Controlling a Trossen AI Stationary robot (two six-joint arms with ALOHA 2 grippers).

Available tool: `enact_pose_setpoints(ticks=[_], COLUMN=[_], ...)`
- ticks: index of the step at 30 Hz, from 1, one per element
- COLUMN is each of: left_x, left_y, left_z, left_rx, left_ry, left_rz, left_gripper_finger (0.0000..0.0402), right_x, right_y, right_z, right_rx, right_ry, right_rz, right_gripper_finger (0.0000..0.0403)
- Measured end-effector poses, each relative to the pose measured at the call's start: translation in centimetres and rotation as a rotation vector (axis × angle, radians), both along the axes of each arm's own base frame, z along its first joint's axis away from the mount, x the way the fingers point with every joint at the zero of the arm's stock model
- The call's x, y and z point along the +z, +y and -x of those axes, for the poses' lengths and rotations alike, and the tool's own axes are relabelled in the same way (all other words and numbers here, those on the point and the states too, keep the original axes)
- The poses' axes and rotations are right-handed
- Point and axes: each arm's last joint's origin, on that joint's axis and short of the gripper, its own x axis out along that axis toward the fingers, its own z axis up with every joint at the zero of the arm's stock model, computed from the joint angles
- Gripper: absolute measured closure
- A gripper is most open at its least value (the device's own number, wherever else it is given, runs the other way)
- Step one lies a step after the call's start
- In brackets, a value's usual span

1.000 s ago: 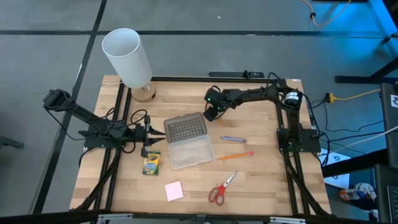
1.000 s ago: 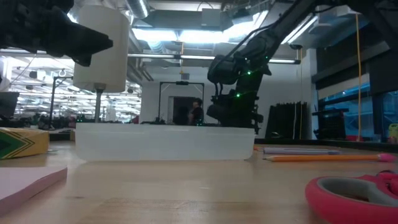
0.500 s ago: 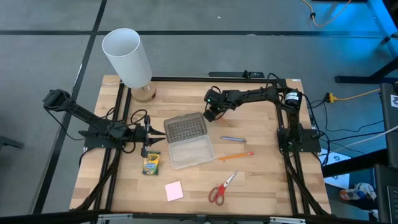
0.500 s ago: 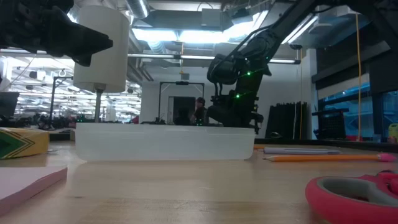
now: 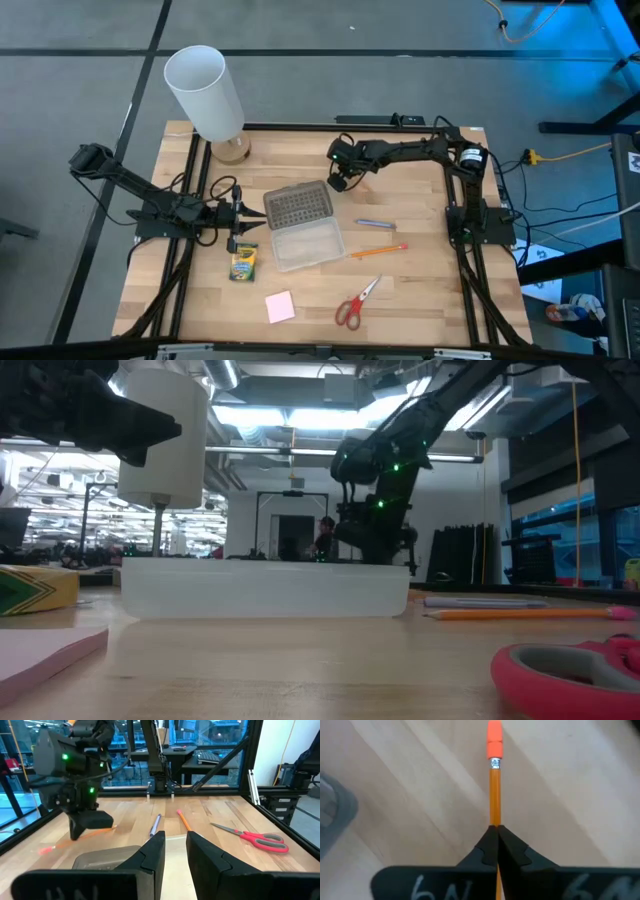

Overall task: Pack school essentials
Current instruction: Put the top orange pencil into the gray supply box

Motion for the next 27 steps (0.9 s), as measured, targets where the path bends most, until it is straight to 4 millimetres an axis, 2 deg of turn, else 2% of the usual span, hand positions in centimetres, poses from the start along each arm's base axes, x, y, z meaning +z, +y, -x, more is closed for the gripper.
enact_pose_setpoints(ticks=[5,10,14,18,23,27], left_x=[0.0,0.0,0.0,0.0,0.0,0.0], left_y=[0.0,0.0,0.0,0.0,0.0,0.0], left_z=[0.0,0.0,0.0,0.0,0.0,0.0], left_rx=[-0.002,-0.002,-0.003,-0.004,-0.003,-0.003], left_ry=[0.001,0.000,0.000,0.001,-0.001,-0.001], left_rz=[0.000,0.001,0.001,0.002,0.024,0.027], left_gripper_finger=[0.0328,0.0328,0.0328,0.0328,0.0328,0.0328], right_x=[3.3,5.6,6.5,6.3,4.9,3.0], right_y=[1.4,4.2,5.5,4.6,2.6,1.3], right_z=[-1.2,-3.0,-3.5,-3.2,-2.1,-0.9], right_rx=[0.055,0.179,0.215,0.195,0.138,0.108], right_ry=[-0.006,-0.047,-0.002,0.007,0.005,0.002], right_rz=[0.026,0.010,0.130,0.127,0.018,-0.069], right_gripper_finger=[0.0403,0.0403,0.0397,0.0372,0.0314,0.0263])
